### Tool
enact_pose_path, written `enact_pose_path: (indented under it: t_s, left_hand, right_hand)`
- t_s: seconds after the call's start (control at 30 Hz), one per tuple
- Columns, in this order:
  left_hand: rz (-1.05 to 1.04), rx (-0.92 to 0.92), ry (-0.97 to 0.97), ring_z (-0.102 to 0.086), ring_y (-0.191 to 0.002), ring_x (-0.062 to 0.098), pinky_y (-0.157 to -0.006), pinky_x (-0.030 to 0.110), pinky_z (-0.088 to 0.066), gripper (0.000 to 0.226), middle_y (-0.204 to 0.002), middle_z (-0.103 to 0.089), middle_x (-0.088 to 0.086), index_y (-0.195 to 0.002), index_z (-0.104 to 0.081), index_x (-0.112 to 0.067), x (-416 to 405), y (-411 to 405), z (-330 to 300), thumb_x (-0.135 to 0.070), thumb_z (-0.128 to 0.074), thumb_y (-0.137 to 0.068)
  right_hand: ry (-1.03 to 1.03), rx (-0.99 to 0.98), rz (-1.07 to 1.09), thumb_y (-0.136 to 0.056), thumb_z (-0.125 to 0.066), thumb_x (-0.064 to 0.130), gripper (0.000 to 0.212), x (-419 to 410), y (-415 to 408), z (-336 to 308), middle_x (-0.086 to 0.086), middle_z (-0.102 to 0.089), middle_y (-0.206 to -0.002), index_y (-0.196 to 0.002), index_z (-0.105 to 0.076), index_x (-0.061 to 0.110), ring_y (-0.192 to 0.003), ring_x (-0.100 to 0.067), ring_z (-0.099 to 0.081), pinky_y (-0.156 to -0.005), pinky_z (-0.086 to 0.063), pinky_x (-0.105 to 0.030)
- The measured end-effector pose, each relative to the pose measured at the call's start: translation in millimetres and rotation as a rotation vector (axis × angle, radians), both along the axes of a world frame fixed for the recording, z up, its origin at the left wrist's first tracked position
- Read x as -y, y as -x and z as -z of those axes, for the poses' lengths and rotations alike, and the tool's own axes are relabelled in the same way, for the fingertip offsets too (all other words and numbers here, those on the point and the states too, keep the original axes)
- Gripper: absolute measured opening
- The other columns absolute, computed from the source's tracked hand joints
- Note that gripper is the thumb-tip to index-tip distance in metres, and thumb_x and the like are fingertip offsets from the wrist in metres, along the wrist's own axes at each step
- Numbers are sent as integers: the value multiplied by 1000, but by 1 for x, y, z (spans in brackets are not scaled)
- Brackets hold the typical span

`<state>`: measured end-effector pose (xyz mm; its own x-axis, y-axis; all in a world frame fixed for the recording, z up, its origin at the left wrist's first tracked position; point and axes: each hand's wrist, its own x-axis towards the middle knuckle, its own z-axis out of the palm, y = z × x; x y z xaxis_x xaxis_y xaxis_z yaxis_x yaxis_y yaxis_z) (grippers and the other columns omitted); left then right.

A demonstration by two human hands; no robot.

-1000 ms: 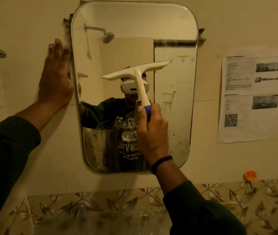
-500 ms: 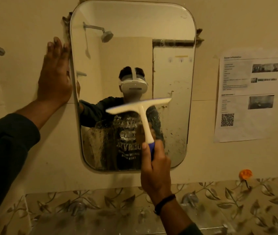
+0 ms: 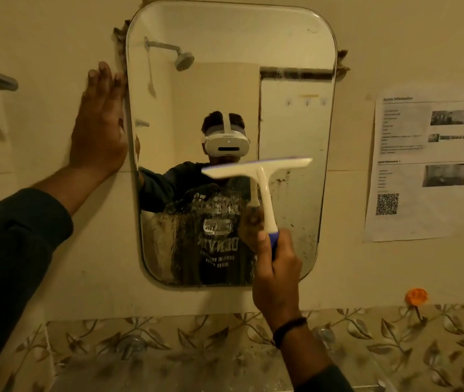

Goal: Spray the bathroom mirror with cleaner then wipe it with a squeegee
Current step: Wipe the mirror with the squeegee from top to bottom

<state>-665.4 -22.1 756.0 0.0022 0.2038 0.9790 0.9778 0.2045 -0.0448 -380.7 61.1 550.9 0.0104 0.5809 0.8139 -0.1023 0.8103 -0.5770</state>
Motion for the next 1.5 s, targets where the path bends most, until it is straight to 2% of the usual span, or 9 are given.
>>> enact_pose_path:
  t_s: [0.1,0.27,0.4,0.47,0.6,0.87,1.2,1.33,1.5]
  left_hand:
    - [-7,-4,-1,-2,-154,32,-126,43,-6,61,-167,-5,13,-159,-10,-18,0,0,0,-8,-25,-101]
    - [-9,1,1,-1,-155,31,-126,45,-7,59,-167,-4,12,-159,-8,-20,-1,2,1,-11,-25,-103]
    - [-7,-9,-2,-2,-155,30,-126,46,-10,59,-167,-4,11,-159,-8,-21,-1,4,1,-11,-26,-104]
    - [-2,-7,-4,-2,-155,30,-126,47,-10,60,-167,-5,10,-159,-8,-20,-1,4,0,-9,-27,-104]
    - [6,5,-7,-1,-155,30,-126,43,-7,62,-167,-5,11,-159,-10,-19,0,2,1,-3,-28,-102]
    - [-12,9,-7,0,-155,29,-126,41,-4,62,-167,-4,10,-159,-9,-19,0,-1,1,-3,-28,-102]
    - [-14,-3,-10,-1,-155,29,-127,44,-7,61,-168,-5,10,-159,-8,-20,-2,3,1,-7,-27,-103]
    - [-9,5,-29,-3,-155,30,-126,43,-7,59,-167,-6,11,-159,-12,-18,-3,2,2,-6,-27,-103]
    - [-23,-11,-22,-2,-154,32,-127,41,-4,61,-167,-6,13,-159,-11,-17,-3,2,2,-4,-27,-101]
  right_hand:
    - [6,9,25,-98,-42,42,42,4,-3,16,22,-57,-76,-113,-49,3,-52,-5,-51,-43,-41,-13]
    - [-45,-46,22,-97,-42,43,18,11,-10,-30,17,-57,-72,-90,-47,27,-49,-3,-49,-41,-40,-13]
    - [-67,-66,30,-99,-44,37,24,-1,-11,-84,-3,-59,-71,-95,-50,14,-54,-19,-55,-46,-52,-29]
    - [-65,-67,24,-100,-45,34,24,-9,-11,-92,-9,-60,-73,-98,-51,10,-57,-20,-57,-50,-54,-27]
    - [-52,-64,67,-101,-46,31,18,-11,-9,-55,7,-50,-65,-91,-49,17,-52,-3,-50,-44,-46,-14]
    - [46,-21,34,-99,-45,37,16,6,-18,14,16,-54,-68,-87,-46,27,-47,-6,-48,-41,-36,-9]
    - [-36,-55,19,-101,-46,33,22,-8,-17,-95,-5,-59,-73,-97,-51,12,-55,-13,-56,-51,-53,-23]
    - [-21,-44,20,-101,-45,34,24,-2,-2,-50,9,-54,-66,-99,-51,11,-49,-3,-49,-43,-43,-14]
    - [36,15,-2,-95,-40,51,50,20,9,28,20,-57,-70,-108,-51,4,-48,-5,-49,-42,-37,-12]
